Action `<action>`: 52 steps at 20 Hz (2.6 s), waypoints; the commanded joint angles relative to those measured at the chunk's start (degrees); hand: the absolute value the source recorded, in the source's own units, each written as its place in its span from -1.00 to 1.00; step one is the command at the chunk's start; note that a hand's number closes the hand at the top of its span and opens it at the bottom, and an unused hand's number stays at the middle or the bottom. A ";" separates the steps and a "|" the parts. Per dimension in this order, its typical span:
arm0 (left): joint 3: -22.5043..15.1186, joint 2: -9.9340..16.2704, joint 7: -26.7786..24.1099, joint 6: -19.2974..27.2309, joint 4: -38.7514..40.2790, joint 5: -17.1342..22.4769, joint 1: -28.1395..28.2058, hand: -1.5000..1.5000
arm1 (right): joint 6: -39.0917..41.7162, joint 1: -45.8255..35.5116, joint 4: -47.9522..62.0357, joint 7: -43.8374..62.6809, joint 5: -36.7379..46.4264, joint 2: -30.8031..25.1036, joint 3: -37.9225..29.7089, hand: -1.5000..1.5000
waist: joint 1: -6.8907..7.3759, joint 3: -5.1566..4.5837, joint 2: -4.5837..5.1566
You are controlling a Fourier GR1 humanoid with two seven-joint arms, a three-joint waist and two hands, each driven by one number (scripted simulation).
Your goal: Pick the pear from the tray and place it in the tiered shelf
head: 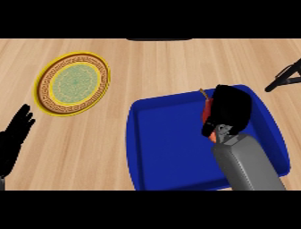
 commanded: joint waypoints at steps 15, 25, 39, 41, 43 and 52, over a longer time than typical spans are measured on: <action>0.98 0.31 -0.49 -1.39 0.01 -0.20 0.24 0.00 | -7.91 -18.60 -15.72 23.81 11.92 3.43 -24.47 1.00 | 0.87 -0.08 -0.18; 0.21 -0.69 2.27 -0.23 -2.81 -1.69 0.55 0.00 | 2.94 -32.18 -19.61 20.75 23.75 2.79 -26.72 1.00 | 1.14 -0.05 -0.18; 3.80 0.47 0.01 -2.73 1.01 -0.04 -1.14 0.00 | 19.28 -43.60 -12.10 7.32 33.71 -7.02 -39.15 1.00 | 0.46 -0.09 -0.10; 1.99 -0.34 1.63 -2.49 0.51 -1.25 -2.26 0.00 | 14.98 -45.33 -7.85 6.07 32.98 -9.07 -42.59 1.00 | 0.91 -0.05 0.16; 1.96 -0.13 3.38 -2.52 -5.70 -0.47 2.29 0.00 | 16.61 -43.98 -8.00 3.65 33.74 -12.03 -44.25 1.00 | 1.32 0.02 -0.11; 2.84 -1.42 0.84 -3.23 -0.51 -1.92 -0.39 0.00 | 17.12 -40.22 -5.32 -0.68 34.09 -18.13 -46.76 1.00 | 0.86 -0.01 0.05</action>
